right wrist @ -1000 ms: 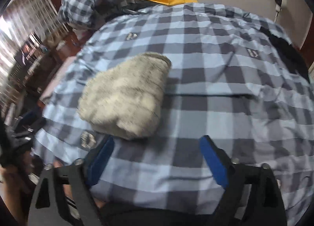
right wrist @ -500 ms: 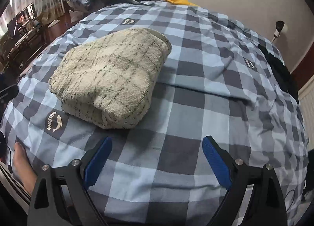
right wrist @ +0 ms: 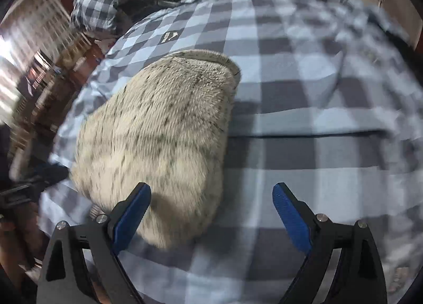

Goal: Fold small clothes

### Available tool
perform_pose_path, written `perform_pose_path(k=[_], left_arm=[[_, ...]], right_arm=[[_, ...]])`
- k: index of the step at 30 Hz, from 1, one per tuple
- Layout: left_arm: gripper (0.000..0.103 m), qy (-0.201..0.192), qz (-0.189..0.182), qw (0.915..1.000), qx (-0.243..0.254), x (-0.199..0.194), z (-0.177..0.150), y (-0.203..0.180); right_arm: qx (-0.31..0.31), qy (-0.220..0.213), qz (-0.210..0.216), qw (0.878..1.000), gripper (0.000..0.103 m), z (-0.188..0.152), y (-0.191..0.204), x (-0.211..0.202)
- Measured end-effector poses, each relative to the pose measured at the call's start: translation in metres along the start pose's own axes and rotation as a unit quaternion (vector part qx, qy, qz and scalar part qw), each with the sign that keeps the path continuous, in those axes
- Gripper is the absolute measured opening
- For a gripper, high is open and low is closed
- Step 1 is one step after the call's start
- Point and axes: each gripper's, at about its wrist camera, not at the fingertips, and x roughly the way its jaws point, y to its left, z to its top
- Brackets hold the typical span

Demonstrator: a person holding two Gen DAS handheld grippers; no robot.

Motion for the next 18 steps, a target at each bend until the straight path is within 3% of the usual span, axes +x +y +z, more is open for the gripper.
perform_pose_path(k=[3, 6, 7, 10, 12, 14, 18], left_arm=[[0.103, 0.029, -0.024, 0.9991, -0.021, 0.028, 0.012, 0.011], [0.103, 0.061, -0.076, 0.9946, -0.037, 0.055, 0.018, 0.018], [0.103, 0.067, -0.094, 0.9923, -0.045, 0.060, 0.020, 0.021], [0.103, 0.103, -0.168, 0.9759, -0.094, 0.084, 0.021, 0.033], [0.103, 0.125, -0.213, 0.9597, -0.133, 0.101, 0.017, 0.040], [0.103, 0.127, -0.225, 0.9560, -0.139, 0.109, 0.016, 0.038], [0.103, 0.133, -0.204, 0.9632, -0.114, 0.116, 0.016, 0.019]], right_arm=[[0.052, 0.042, 0.089, 0.994, 0.091, 0.014, -0.016, 0.028], [0.081, 0.073, 0.161, 0.981, 0.092, 0.021, -0.024, 0.053], [0.088, 0.079, 0.170, 0.978, 0.098, 0.022, -0.025, 0.059], [0.116, 0.092, 0.213, 0.966, 0.102, 0.020, -0.031, 0.075], [0.127, 0.103, 0.234, 0.958, 0.102, 0.019, -0.030, 0.084], [0.121, 0.099, 0.237, 0.959, 0.102, 0.020, -0.027, 0.085], [0.110, 0.085, 0.235, 0.962, 0.102, 0.015, -0.018, 0.088]])
